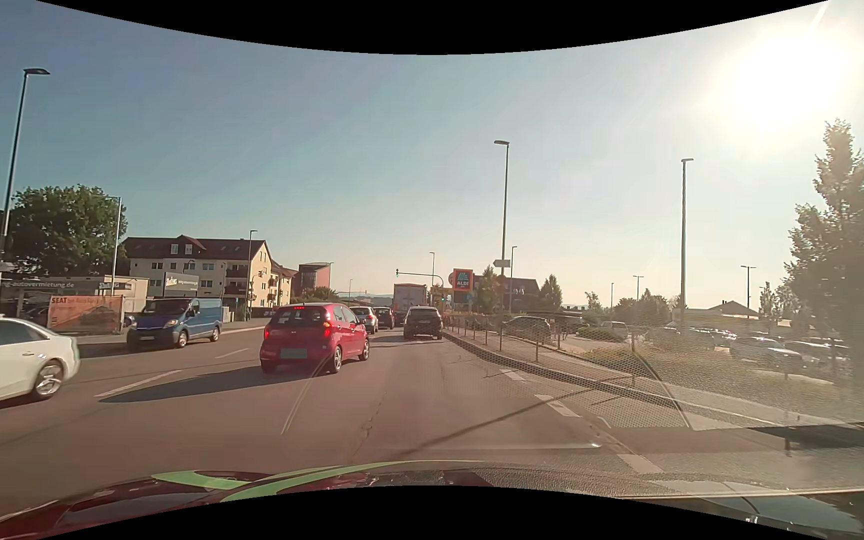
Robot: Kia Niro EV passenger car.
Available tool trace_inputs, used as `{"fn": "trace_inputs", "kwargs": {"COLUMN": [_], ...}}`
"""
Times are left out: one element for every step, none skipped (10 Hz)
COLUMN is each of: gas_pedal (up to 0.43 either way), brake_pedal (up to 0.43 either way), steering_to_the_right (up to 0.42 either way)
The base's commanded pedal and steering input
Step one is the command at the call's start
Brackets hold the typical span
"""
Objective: Follow the waypoints while adhering to traffic rules and regulations
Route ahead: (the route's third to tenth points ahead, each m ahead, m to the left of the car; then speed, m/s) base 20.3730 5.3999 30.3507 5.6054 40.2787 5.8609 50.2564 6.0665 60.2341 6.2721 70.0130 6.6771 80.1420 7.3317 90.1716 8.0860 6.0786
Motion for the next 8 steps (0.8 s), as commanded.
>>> {"fn": "trace_inputs", "kwargs": {"gas_pedal": [0.000,0.000,0.000,0.000,0.000,0.000,0.000,0.000], "brake_pedal": [0.000,0.000,0.000,0.000,0.000,0.000,0.000,0.000], "steering_to_the_right": [-0.022,-0.022,-0.022,-0.021,-0.019,-0.016,-0.012,-0.011]}}
